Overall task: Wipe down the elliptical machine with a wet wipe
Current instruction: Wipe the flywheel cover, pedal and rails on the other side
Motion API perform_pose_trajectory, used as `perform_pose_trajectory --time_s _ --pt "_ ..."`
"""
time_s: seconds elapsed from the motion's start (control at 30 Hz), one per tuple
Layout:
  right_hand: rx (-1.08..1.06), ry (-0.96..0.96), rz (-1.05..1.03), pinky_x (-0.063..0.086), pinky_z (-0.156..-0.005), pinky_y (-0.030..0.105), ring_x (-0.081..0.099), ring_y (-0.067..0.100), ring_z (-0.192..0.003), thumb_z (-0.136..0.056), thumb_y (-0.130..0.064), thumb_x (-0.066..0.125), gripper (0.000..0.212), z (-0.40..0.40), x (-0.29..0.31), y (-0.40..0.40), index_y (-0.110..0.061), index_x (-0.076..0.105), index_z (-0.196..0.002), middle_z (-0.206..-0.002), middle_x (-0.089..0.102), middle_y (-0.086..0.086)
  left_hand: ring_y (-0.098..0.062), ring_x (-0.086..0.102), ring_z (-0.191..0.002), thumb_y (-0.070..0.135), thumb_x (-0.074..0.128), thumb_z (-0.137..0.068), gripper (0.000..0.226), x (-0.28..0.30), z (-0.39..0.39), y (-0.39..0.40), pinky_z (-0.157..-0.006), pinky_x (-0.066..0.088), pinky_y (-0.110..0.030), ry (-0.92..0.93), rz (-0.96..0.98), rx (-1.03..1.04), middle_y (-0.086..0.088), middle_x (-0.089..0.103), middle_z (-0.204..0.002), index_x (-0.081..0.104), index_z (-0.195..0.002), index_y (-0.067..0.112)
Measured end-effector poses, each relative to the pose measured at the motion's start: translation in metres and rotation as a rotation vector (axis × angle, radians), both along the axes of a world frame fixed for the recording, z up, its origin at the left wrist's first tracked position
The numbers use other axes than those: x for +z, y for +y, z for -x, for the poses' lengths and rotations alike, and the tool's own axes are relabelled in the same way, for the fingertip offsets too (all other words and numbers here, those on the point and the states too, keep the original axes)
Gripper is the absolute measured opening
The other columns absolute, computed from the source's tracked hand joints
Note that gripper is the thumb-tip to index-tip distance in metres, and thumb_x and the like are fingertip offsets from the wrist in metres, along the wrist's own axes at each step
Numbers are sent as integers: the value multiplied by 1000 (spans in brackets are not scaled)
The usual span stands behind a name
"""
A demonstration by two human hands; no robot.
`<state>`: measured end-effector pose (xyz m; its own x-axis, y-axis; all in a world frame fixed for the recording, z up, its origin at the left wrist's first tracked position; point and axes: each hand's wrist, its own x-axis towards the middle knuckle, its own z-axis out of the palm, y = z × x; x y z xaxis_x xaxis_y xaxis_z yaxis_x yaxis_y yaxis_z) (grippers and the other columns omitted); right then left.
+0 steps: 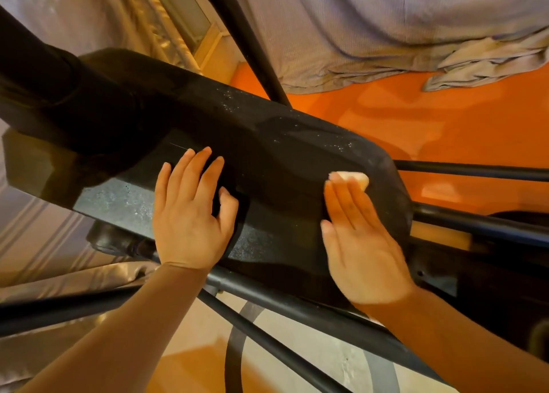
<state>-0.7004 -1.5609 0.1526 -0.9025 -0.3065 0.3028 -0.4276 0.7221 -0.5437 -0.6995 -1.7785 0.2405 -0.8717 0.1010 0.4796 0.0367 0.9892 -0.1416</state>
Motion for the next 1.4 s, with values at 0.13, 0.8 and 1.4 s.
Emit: perform_pose_trajectory --time_s 0.13,0.8,1.4 --pt "139 14 0 16 -121 42 18 30 -148 -100 -34 19 61 25 30 -47 0 29 -150 -158 25 15 -34 44 -136 26 43 -94 44 0 0 1 -116 27 -53 -20 57 -9 -14 57 -138 62 -129 6" --pt "-117 -275 326 -2 -122 32 -6 15 -150 -101 -43 19 63 -31 -24 7 -12 3 -153 -162 -2 2 -32 44 -137 23 45 -96 41 -1 -1 -1 -118 24 -52 -15 63 -51 -12 57 -139 62 -130 8" --pt "-116 -431 510 -4 -120 23 -10 9 -149 -101 -56 15 63 -78 -47 23 -26 -5 -153 -161 -15 -18 -33 44 -137 21 45 -97 39 -1 -2 -1 -118 23 -52 -20 55 -63 -13 56 -140 61 -130 6"
